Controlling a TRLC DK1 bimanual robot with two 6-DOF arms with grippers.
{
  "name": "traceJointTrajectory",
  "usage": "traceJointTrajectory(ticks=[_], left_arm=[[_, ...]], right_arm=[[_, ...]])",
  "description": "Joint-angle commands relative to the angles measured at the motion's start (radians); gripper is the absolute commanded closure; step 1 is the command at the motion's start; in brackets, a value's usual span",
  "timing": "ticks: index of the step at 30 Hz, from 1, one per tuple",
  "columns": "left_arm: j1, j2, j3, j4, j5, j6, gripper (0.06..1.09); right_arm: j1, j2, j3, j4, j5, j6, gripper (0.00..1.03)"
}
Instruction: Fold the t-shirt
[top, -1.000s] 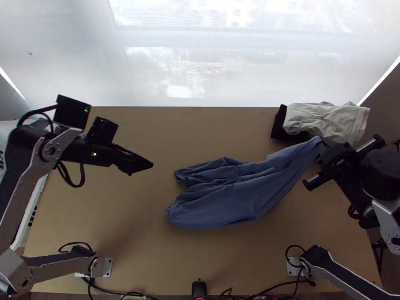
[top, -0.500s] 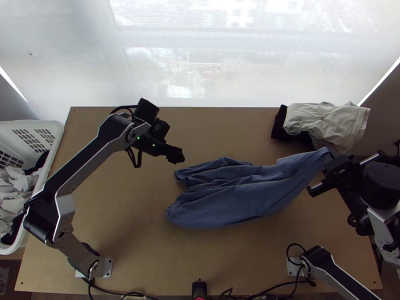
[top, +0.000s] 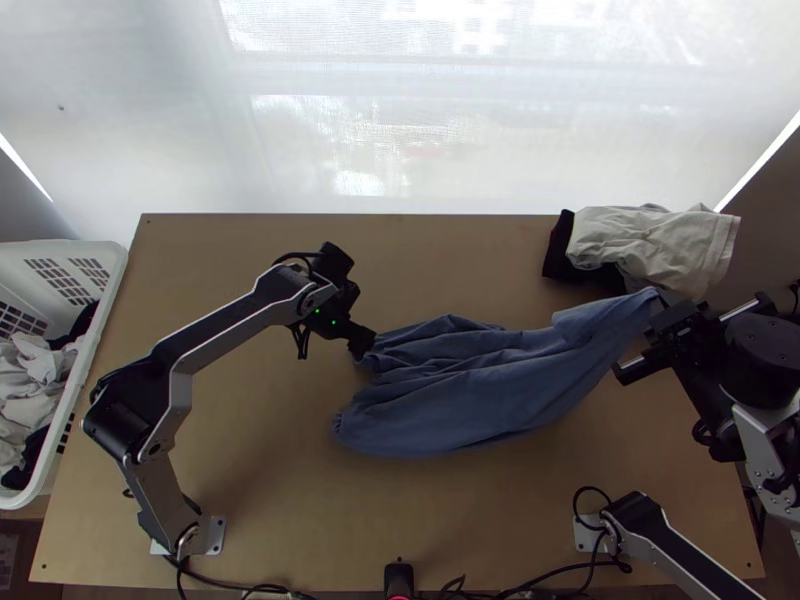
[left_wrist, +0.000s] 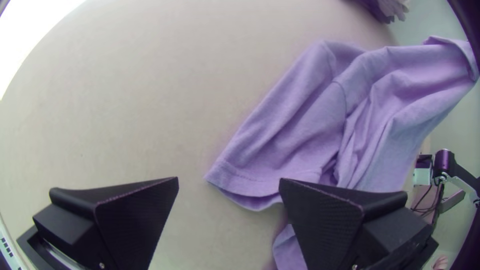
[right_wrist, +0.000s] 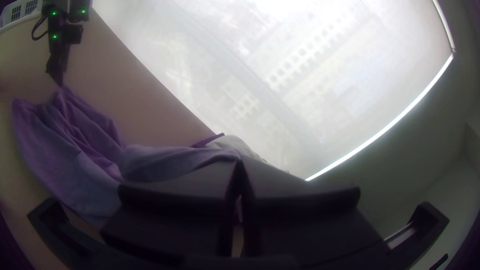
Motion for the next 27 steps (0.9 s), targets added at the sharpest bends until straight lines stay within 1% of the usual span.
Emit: traceJointTrajectory(ticks=[1, 4, 6, 9, 10, 11, 13, 17, 20, 23, 27], left_arm=[[-0.023, 0.050, -0.042, 0.067, -0.069, 0.003, 0.11], [-0.031, 0.062, -0.028, 0.074, -0.070, -0.001, 0.18], [-0.035, 0.073, -0.019, 0.076, -0.070, 0.000, 0.27], [-0.037, 0.100, -0.004, 0.073, -0.069, 0.007, 0.37], [-0.038, 0.106, 0.001, 0.068, -0.069, 0.010, 0.42], [-0.041, 0.112, 0.006, 0.063, -0.066, 0.011, 0.49], [-0.041, 0.120, 0.010, 0.057, -0.064, 0.013, 0.59], [-0.038, 0.123, 0.013, 0.056, -0.064, 0.020, 0.83], [-0.032, 0.119, 0.016, 0.054, -0.064, 0.019, 0.96], [-0.025, 0.091, 0.024, 0.045, -0.066, 0.020, 1.03], [0.012, 0.020, 0.079, 0.014, -0.064, 0.014, 1.05]], right_arm=[[-0.001, -0.004, 0.001, 0.002, 0.001, -0.001, 1.00], [-0.003, -0.014, -0.009, -0.001, 0.001, -0.001, 1.00], [-0.003, -0.018, -0.012, -0.003, 0.001, -0.001, 1.00], [-0.007, -0.018, -0.012, -0.003, 0.001, 0.001, 1.00], [-0.007, -0.020, -0.012, -0.001, 0.001, 0.001, 1.00], [-0.009, -0.020, -0.012, -0.001, 0.001, 0.001, 1.00], [-0.012, -0.020, -0.009, -0.001, 0.001, 0.001, 1.00], [-0.014, -0.020, -0.009, -0.001, 0.000, 0.001, 1.00], [-0.014, -0.017, -0.006, -0.001, 0.000, -0.001, 1.00], [-0.010, 0.002, 0.016, 0.002, 0.001, -0.004, 1.00], [-0.010, 0.051, 0.067, 0.020, 0.000, -0.007, 1.00]])
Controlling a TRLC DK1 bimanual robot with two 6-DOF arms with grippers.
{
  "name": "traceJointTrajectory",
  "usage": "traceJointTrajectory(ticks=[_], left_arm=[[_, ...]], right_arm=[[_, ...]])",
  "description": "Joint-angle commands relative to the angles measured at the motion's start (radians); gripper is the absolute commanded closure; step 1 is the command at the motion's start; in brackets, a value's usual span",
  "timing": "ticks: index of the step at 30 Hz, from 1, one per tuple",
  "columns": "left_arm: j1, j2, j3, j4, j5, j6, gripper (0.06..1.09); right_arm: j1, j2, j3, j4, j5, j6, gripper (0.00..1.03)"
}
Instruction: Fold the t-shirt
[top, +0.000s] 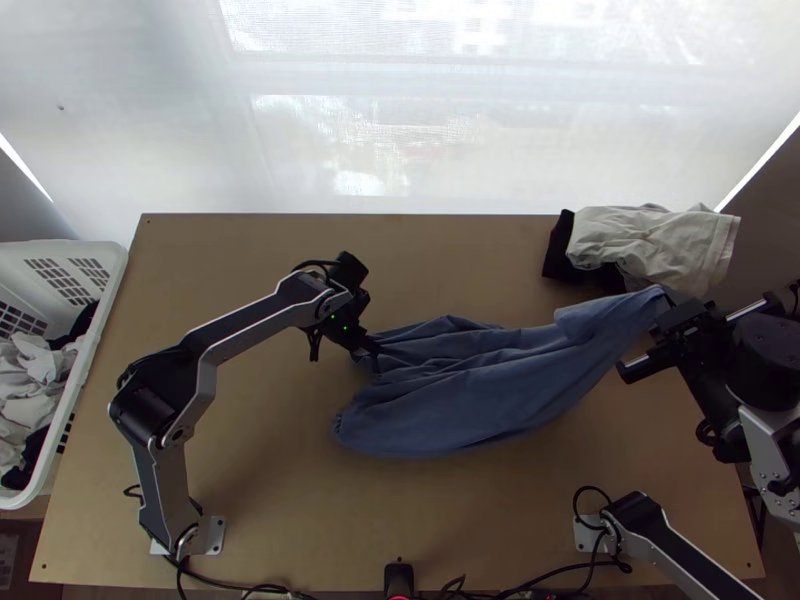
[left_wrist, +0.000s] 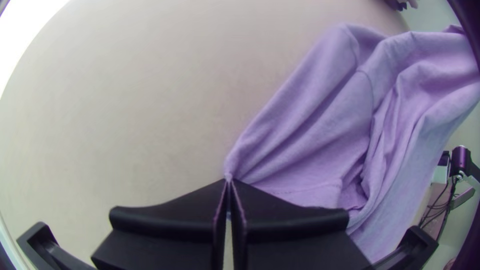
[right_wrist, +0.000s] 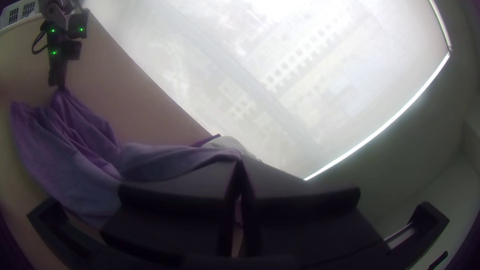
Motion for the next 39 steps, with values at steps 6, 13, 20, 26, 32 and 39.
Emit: traceJointTrajectory(ticks=[6, 13, 20, 26, 32, 39], left_arm=[[0.174, -0.198, 0.245, -0.084, -0.003, -0.003, 1.05], [0.395, -0.220, 0.670, -0.150, -0.002, 0.000, 1.05], [0.557, -0.326, 0.793, -0.011, -0.007, 0.005, 1.05], [0.648, -0.484, 0.744, 0.107, -0.007, -0.026, 1.05], [0.700, -0.610, 0.744, 0.147, -0.007, -0.026, 1.05], [0.745, -0.735, 0.742, 0.189, -0.008, -0.012, 1.05]], right_arm=[[0.026, 0.177, 0.182, 0.075, -0.001, -0.004, 1.00], [0.057, 0.390, 0.461, 0.110, -0.001, -0.009, 1.00], [0.098, 0.571, 0.776, 0.110, 0.001, -0.024, 1.00], [0.138, 0.591, 0.877, 0.139, 0.002, -0.020, 1.00], [0.161, 0.531, 0.908, 0.215, 0.002, -0.024, 1.00], [0.279, 0.450, 0.917, 0.245, 0.063, -0.139, 1.00]])
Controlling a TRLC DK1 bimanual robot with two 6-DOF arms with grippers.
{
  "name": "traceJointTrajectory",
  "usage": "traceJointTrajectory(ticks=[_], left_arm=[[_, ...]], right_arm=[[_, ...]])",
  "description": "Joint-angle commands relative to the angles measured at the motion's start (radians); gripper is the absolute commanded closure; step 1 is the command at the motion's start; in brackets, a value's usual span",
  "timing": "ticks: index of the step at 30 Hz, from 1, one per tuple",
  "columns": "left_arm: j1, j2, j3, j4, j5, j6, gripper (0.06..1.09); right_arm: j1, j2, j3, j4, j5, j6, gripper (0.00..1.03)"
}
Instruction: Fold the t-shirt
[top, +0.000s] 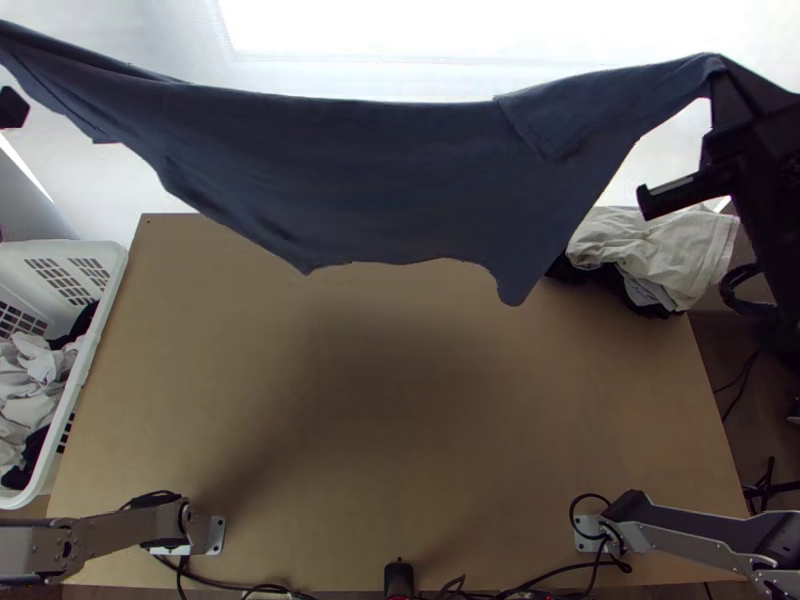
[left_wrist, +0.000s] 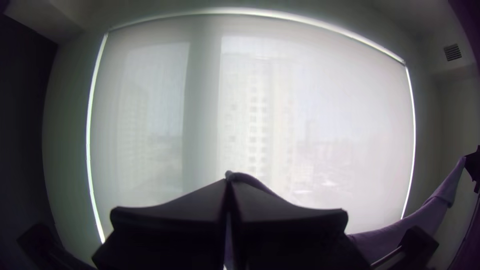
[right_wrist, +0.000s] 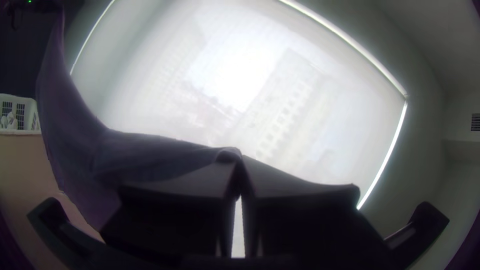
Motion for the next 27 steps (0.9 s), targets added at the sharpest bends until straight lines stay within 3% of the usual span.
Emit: traceJointTrajectory(ticks=[1, 10, 15, 18, 24, 27], left_arm=[[0.054, -0.137, -0.003, 0.037, -0.001, 0.012, 1.05], [0.051, -0.277, -0.026, 0.003, 0.019, 0.048, 1.05], [0.031, -0.294, -0.072, -0.115, 0.087, 0.069, 1.05], [0.017, -0.288, -0.185, -0.141, 0.133, 0.066, 1.05], [-0.072, -0.209, -0.429, -0.083, 0.126, 0.052, 1.05], [-0.105, -0.137, -0.521, -0.015, 0.116, 0.048, 1.05]], right_arm=[[0.091, -0.068, 0.029, 0.026, 0.050, -0.075, 1.00], [0.113, -0.169, 0.027, -0.092, 0.072, -0.067, 1.00], [0.110, -0.209, -0.005, -0.198, 0.072, 0.004, 1.00], [0.110, -0.247, -0.143, -0.189, 0.070, 0.039, 1.00], [0.101, -0.295, -0.508, -0.086, 0.046, 0.091, 1.00], [0.015, -0.298, -0.675, 0.030, -0.074, 0.094, 1.00]])
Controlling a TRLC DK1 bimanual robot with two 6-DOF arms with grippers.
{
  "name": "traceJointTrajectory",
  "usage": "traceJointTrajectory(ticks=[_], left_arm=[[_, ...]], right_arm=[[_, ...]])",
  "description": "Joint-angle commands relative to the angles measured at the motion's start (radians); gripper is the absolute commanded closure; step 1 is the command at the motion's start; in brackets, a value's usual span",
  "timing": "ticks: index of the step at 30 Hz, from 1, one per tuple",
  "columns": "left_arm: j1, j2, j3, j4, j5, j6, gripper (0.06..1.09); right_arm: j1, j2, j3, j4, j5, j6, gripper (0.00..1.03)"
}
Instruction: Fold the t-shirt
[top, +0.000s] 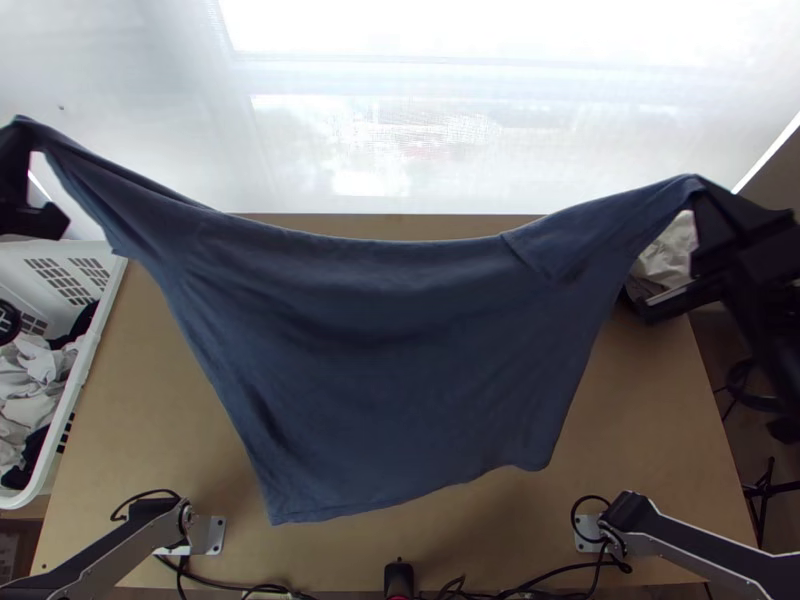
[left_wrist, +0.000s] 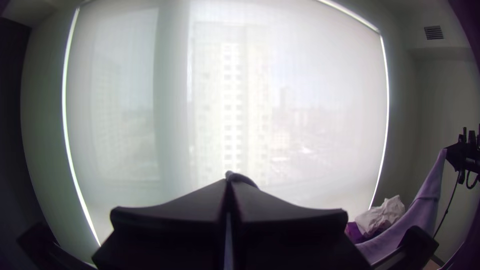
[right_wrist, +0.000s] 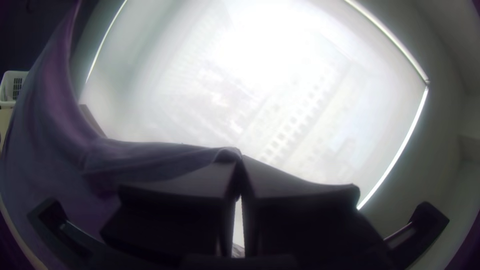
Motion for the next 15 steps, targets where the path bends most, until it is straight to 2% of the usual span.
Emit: traceJointTrajectory(ticks=[1, 3, 7, 15], left_arm=[[-0.082, 0.124, -0.222, 0.100, -0.014, -0.008, 1.05], [-0.100, 0.190, -0.251, 0.163, -0.040, -0.008, 1.05], [-0.125, 0.354, -0.263, 0.312, -0.098, 0.006, 1.05], [-0.165, 0.748, -0.088, 0.513, -0.201, 0.055, 1.05]], right_arm=[[-0.132, -0.029, -0.371, 0.182, -0.172, 0.031, 1.00], [-0.207, 0.003, -0.436, 0.251, -0.241, 0.035, 1.00], [-0.313, 0.111, -0.509, 0.374, -0.302, 0.052, 1.00], [-0.458, 0.362, -0.551, 0.567, -0.342, 0.071, 1.00]])
